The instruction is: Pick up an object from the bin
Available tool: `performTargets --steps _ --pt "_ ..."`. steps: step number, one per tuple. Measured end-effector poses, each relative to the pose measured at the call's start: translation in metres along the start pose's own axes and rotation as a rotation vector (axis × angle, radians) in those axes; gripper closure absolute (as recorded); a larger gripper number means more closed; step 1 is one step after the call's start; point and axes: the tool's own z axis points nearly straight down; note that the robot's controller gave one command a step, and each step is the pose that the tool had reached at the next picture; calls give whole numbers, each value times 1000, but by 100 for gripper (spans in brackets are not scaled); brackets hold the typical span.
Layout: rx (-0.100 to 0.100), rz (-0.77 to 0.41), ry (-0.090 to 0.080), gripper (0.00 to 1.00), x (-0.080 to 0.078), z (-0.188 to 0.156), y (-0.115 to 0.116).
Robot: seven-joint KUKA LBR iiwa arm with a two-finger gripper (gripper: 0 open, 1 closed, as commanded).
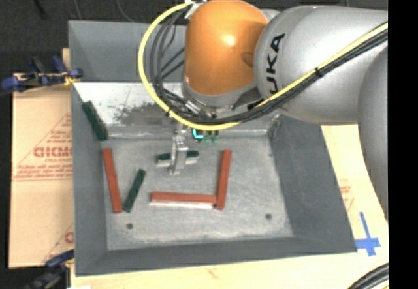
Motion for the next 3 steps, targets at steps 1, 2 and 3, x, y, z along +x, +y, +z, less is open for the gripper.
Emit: performTargets --steps 1,2,3 --pt "2 212 0 0 12 98 -40" --pt "2 180 -6 0 -36 173 -34" --pt "-1 184 -10 100 -37 168 -34"
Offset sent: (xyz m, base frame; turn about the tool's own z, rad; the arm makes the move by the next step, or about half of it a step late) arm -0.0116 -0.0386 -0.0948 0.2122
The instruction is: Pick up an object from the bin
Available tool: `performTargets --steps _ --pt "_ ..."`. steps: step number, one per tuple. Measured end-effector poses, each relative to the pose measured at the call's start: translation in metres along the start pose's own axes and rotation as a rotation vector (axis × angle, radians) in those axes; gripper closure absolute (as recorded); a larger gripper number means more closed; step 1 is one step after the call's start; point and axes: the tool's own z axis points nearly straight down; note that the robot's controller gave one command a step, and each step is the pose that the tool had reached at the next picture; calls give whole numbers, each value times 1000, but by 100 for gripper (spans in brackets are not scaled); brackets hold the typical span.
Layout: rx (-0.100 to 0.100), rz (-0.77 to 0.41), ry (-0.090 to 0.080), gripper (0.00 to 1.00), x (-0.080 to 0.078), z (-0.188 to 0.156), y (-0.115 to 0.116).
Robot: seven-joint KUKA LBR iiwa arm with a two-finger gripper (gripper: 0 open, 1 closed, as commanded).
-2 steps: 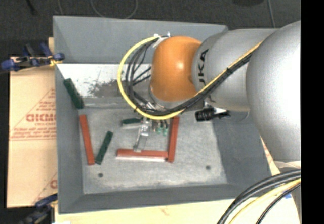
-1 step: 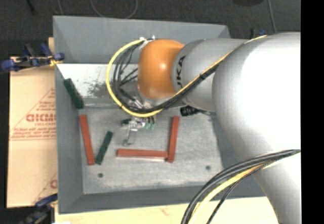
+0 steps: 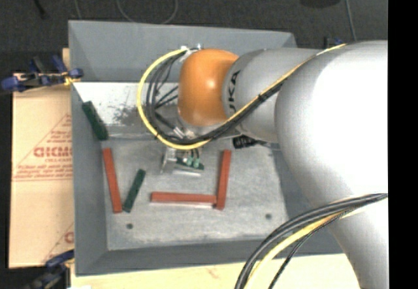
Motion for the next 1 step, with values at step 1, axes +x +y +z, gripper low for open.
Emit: performTargets --steps 1 --pt "1 257 3 100 32 -46 -7"
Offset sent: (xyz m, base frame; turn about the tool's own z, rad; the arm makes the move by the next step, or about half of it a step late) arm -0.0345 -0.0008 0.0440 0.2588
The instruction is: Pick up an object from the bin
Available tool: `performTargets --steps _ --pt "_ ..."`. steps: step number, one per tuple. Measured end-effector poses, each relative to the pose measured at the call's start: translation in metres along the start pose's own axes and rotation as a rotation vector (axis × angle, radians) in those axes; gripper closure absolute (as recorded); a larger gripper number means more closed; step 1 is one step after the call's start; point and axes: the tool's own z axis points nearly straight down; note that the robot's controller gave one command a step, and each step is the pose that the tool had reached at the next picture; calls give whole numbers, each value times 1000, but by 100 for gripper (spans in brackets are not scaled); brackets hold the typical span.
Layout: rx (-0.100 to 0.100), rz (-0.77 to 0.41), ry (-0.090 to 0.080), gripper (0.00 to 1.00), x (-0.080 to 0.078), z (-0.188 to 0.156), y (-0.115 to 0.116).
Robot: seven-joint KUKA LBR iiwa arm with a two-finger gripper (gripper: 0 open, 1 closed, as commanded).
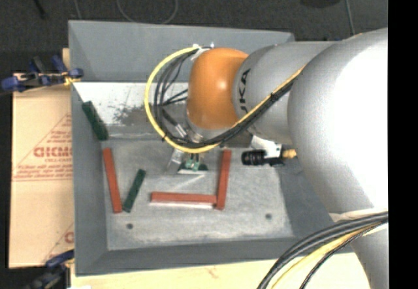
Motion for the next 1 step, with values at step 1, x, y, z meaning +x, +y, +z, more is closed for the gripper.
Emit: performTargets --steps 1 --pt "1 1 1 0 0 1 0"
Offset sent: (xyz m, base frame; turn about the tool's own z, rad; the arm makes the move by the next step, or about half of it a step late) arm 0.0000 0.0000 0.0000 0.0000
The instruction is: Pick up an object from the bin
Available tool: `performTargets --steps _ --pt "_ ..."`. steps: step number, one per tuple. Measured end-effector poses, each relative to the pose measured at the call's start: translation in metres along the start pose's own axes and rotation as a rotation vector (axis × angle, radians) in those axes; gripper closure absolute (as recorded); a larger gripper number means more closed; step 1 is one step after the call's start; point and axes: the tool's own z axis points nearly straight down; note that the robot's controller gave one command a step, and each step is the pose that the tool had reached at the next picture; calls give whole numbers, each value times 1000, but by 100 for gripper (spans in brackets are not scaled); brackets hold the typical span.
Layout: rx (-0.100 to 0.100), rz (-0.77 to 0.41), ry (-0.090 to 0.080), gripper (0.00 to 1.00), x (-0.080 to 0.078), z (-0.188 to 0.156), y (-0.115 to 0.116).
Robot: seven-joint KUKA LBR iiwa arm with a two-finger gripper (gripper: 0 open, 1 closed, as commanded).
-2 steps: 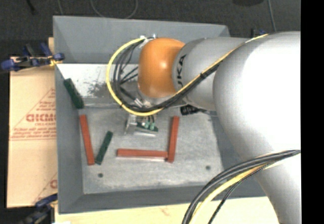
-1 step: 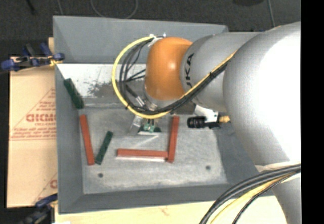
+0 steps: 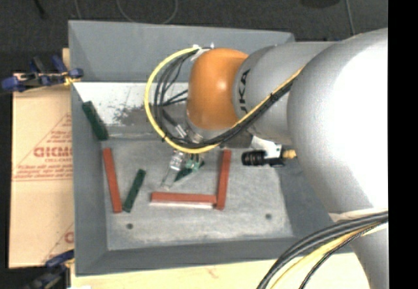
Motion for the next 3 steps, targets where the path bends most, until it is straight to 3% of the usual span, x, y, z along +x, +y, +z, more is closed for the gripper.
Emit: performTargets --steps 1,2,3 --pt "-2 -150 -8 0 -27 -48 31" --pt "0 -464 0 0 22 46 2" --pt "-4 -459 -8 100 20 42 3"
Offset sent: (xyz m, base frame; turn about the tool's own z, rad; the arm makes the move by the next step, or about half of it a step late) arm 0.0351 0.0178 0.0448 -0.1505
